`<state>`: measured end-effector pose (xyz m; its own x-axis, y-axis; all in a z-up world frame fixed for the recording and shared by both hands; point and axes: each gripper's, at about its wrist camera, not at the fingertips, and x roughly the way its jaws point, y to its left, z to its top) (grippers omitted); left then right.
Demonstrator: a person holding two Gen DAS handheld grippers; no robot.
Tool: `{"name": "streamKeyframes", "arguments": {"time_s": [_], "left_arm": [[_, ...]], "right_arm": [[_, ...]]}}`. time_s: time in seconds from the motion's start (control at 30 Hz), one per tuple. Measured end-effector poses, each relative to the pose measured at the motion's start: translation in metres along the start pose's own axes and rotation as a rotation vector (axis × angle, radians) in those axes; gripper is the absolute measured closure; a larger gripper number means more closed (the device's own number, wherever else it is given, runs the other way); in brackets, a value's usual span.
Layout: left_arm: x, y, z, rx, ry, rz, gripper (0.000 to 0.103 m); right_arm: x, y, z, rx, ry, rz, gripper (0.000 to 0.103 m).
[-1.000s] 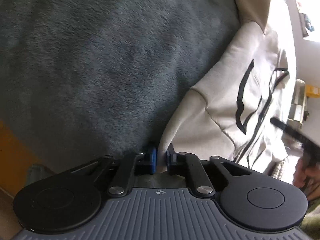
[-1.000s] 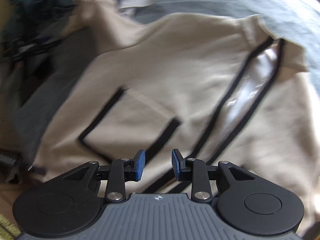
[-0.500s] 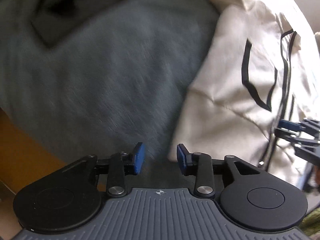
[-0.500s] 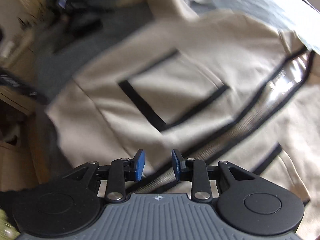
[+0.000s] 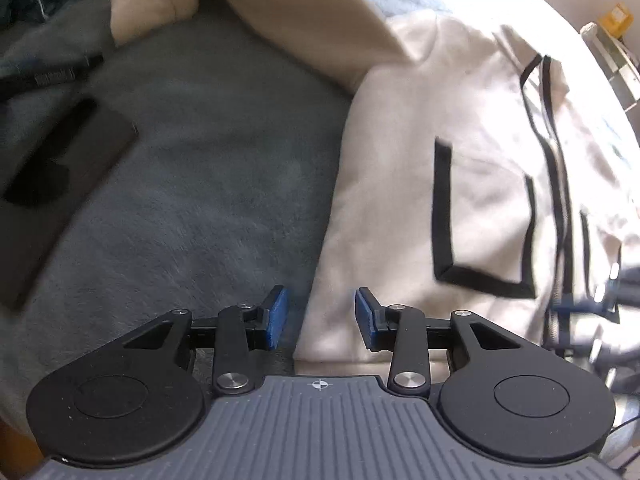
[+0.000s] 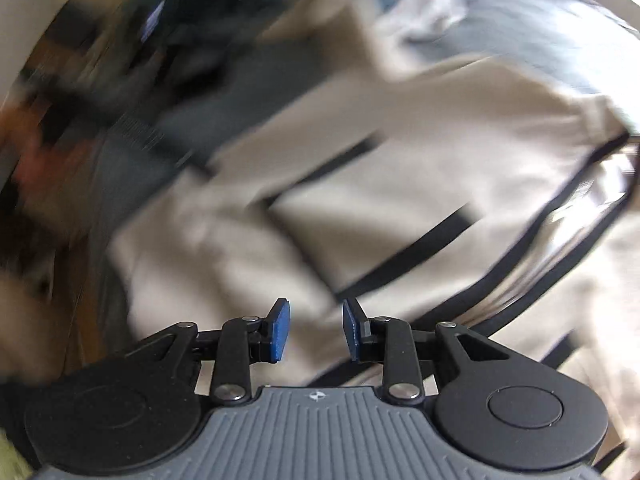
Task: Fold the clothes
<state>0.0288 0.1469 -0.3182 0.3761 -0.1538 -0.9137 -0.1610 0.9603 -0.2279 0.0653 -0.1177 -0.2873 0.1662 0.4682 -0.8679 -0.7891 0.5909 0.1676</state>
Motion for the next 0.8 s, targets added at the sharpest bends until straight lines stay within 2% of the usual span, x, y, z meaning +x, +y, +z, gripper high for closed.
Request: {"name": "streamKeyframes", "arguments": {"time_s": [0.1,0.17,0.27,0.37,0.43,0.47,0.57,0.63,0.7,0.73,0.77,0.8], "left_arm": [[-0.003,-0.011,0.014,0.072,-0.093,-0.048,0.066],[0.005,-0.019,0.023,0.136,-0.138,-0.080,0.066],[0.043,-0.042,0.058,0.211,-0.201,-0.094,0.066],[0.080,-0.037,0.075,0.209,-0.167,-0.046,0.071],[0.075,-0.033,0.079,0.211,-0.159,-0.079,0.070],[0.071,-0.034,0.081,0.222,-0.157,-0.099,0.067],[0.051,-0.034,0.086,0.259,-0.182,-0.189,0.066],[0.058,-0.046,0.104,0.257,-0.214,-0.236,0.066],[0.081,-0.057,0.125,0.237,-0.240,-0.218,0.065],[0.094,-0.059,0.134,0.220,-0.243,-0.176,0.065],[0.105,-0.058,0.142,0.199,-0.243,-0.121,0.065],[0.113,-0.055,0.145,0.179,-0.242,-0.098,0.064]], "right_arm": [[0.009,-0.031,0.027,0.082,-0.087,-0.096,0.072],[0.024,-0.048,0.040,0.119,-0.111,-0.146,0.072],[0.055,-0.069,0.046,0.153,-0.089,-0.169,0.072],[0.071,-0.080,0.044,0.151,-0.048,-0.162,0.073],[0.063,-0.084,0.054,0.175,-0.031,-0.152,0.073],[0.056,-0.086,0.060,0.200,-0.050,-0.144,0.073],[0.039,-0.099,0.084,0.265,-0.181,-0.129,0.073],[0.045,-0.110,0.107,0.265,-0.263,-0.152,0.073],[0.063,-0.121,0.130,0.256,-0.312,-0.188,0.073],[0.076,-0.127,0.139,0.253,-0.321,-0.201,0.073],[0.090,-0.133,0.146,0.254,-0.315,-0.220,0.074],[0.110,-0.143,0.151,0.263,-0.272,-0.253,0.074]]}}
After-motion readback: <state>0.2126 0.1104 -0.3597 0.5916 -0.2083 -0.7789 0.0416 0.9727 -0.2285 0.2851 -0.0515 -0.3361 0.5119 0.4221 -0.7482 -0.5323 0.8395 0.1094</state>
